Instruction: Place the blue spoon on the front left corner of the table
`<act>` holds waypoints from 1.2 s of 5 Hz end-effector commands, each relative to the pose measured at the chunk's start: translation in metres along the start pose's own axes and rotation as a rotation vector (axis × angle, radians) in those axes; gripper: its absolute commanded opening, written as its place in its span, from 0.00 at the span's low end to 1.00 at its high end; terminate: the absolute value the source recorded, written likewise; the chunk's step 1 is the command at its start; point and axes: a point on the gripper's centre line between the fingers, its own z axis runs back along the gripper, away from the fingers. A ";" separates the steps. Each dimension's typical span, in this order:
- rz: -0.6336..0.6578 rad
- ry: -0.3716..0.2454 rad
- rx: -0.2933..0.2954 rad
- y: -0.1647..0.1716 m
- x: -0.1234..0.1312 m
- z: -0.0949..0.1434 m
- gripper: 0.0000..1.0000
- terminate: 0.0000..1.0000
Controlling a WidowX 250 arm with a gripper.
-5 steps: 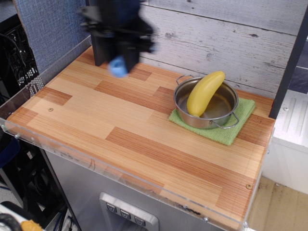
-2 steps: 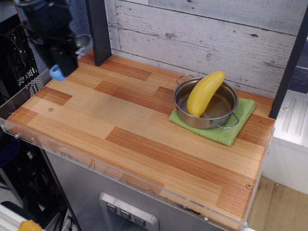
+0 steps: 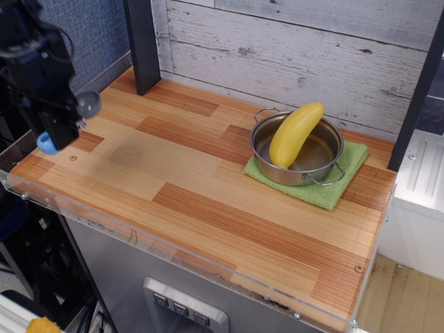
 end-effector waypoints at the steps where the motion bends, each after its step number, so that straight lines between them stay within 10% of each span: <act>1: 0.068 0.069 -0.014 0.007 -0.010 -0.039 0.00 0.00; 3: 0.150 0.089 -0.043 0.026 0.001 -0.052 0.00 0.00; 4: 0.096 0.091 -0.066 0.011 0.002 -0.041 1.00 0.00; 6: 0.008 -0.027 -0.135 -0.023 0.018 0.044 1.00 0.00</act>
